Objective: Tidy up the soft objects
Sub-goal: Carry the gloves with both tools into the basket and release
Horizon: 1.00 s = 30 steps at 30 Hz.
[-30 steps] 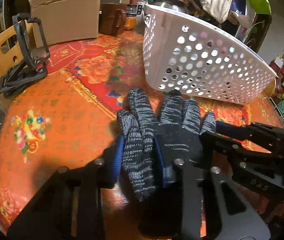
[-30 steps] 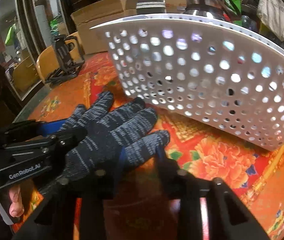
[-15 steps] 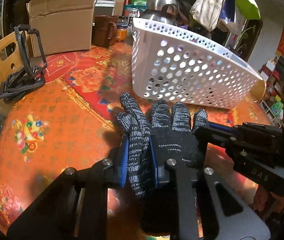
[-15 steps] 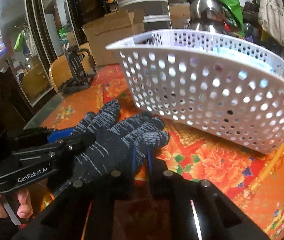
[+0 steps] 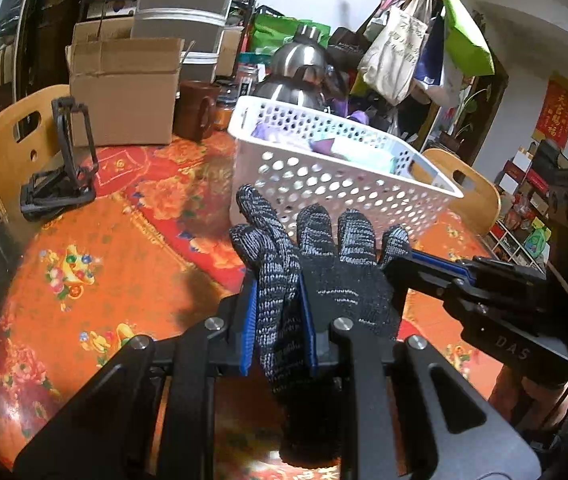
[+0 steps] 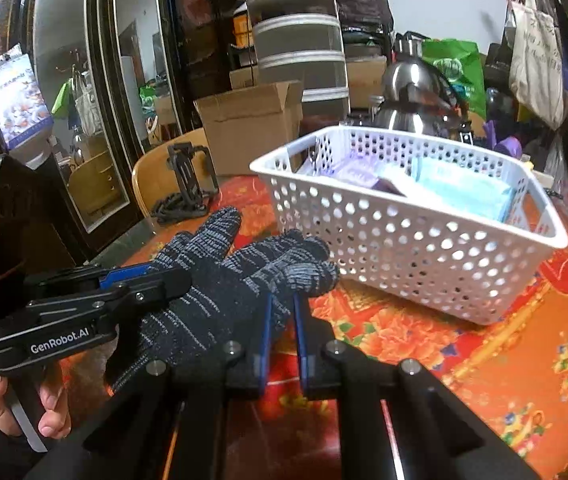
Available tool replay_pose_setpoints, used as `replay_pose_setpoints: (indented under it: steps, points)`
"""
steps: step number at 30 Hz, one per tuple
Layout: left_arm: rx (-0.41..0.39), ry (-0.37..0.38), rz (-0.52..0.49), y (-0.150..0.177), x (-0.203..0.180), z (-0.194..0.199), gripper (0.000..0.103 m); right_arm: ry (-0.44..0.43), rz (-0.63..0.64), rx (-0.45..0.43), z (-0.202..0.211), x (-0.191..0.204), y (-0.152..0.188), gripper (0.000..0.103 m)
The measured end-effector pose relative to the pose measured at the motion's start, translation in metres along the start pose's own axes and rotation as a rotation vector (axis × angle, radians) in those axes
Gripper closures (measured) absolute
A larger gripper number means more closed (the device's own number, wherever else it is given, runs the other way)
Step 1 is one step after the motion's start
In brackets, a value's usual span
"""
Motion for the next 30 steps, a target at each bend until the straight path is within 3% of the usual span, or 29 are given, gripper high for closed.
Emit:
replay_pose_setpoints:
  steps: [8, 16, 23, 30]
  points:
    - [-0.026, 0.034, -0.018, -0.012, -0.034, 0.016, 0.085, -0.002, -0.015, -0.043, 0.036, -0.015, -0.01, 0.094]
    - [-0.058, 0.065, -0.067, -0.046, -0.075, 0.026, 0.085, 0.011, -0.021, -0.091, 0.066, -0.039, -0.046, 0.094]
    - [-0.061, 0.084, -0.081, -0.108, -0.11, 0.011, 0.085, 0.078, -0.006, -0.088, 0.06, -0.075, -0.097, 0.094]
    - [0.015, 0.093, -0.1, -0.176, -0.134, -0.049, 0.085, 0.165, -0.054, -0.053, 0.036, -0.121, -0.139, 0.094]
Point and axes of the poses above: each gripper's, at about its wrist camera, not at the fingertips, and z roughly against the way its jaws point, x to its left, y to its underside, the point moved 5 cm from there along -z, roughly the way its jaws point, and after that the axes turned 6 degrees about -x, right-handed, at the moved point
